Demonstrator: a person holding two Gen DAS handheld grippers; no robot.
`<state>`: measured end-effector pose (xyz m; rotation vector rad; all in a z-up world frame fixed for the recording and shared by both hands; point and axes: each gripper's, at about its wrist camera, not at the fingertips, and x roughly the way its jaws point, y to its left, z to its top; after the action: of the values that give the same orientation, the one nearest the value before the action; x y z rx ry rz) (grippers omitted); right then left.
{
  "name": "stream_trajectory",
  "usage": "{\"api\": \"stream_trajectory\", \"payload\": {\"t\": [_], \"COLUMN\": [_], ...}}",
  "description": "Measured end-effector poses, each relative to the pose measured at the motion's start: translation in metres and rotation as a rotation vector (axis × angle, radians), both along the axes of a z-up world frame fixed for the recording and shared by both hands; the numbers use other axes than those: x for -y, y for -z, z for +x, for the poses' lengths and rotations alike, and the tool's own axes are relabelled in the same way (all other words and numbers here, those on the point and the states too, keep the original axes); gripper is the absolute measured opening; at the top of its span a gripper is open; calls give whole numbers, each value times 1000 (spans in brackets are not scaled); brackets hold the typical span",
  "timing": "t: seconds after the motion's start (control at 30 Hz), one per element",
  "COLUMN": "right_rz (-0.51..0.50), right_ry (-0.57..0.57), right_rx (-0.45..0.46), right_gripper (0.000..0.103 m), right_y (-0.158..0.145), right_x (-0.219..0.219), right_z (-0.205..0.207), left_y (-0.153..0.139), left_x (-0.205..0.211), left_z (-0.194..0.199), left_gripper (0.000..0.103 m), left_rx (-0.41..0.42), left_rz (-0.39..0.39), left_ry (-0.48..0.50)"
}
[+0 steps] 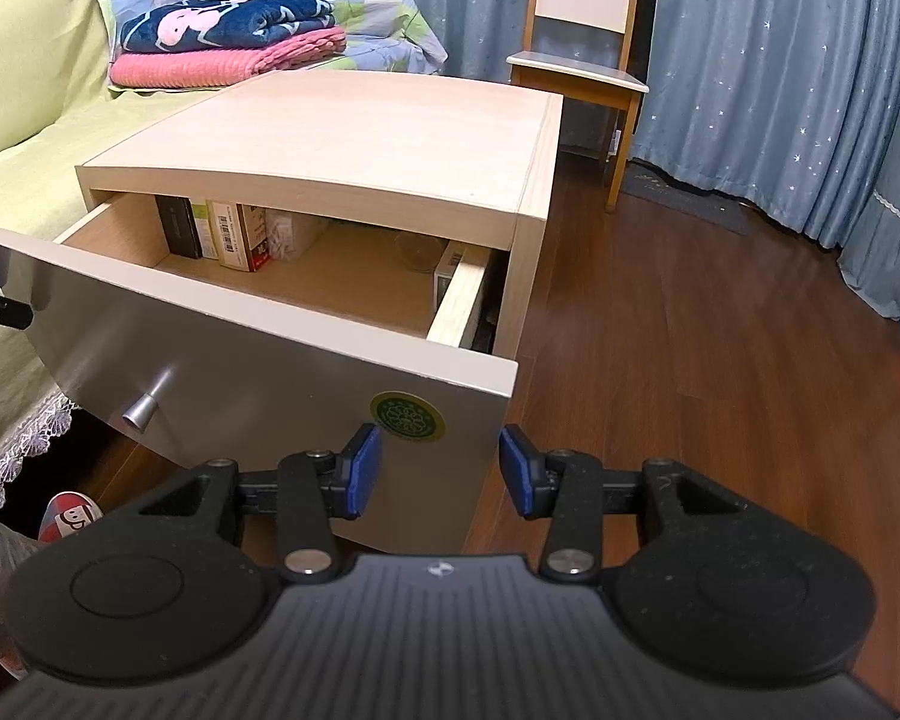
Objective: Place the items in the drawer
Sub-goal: 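Move both tools to the drawer front and press the open fingers against it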
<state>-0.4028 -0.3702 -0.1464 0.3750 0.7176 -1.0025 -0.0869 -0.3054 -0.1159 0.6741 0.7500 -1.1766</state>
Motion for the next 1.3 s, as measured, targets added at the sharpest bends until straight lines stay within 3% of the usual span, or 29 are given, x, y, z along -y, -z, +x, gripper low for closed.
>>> {"api": "stream_trajectory", "payload": {"t": [0.23, 0.37, 0.5, 0.63, 0.73, 0.8, 0.93, 1.07, 1.13, 1.2, 1.3], "right_rz": [67, 114, 130, 146, 165, 154, 125, 118, 102, 89, 95], "right_ry": [101, 118, 141, 165, 220, 228, 233, 218, 193, 172, 164], "right_rx": [87, 156, 173, 191, 156, 160, 188, 205, 170, 139, 161], "right_gripper": [46, 53, 58, 74, 100, 100, 102, 102, 102, 97, 81], "right_y": [0, 6, 10, 14, 20, 22, 25, 30, 33, 36, 38], "right_x": [-21, -41, -45, -49, -51, -55, -62, -63, -60, -57, -49], "right_z": [-7, 1, 19, 36, 49, 52, 55, 60, 68, 75, 78], "left_y": [-3, -1, 13, 31, 45, 48, 43, 48, 52, 50, 48], "left_x": [-13, -5, 5, 8, 10, 7, 0, 8, 17, 24, 33], "left_z": [-35, -63, -85, -100, -100, -95, -80, -79, -80, -82, -82], "left_gripper": [73, 92, 94, 99, 100, 99, 95, 94, 93, 93, 93], "left_rx": [-84, -85, -42, 30, 59, 26, -75, -81, -70, -51, -17], "left_rz": [-14, -33, -24, 48, 134, 133, 46, 37, 53, 46, 32], "left_ry": [-169, -184, -140, -123, -132, -142, -176, -165, -152, -136, -120]}}
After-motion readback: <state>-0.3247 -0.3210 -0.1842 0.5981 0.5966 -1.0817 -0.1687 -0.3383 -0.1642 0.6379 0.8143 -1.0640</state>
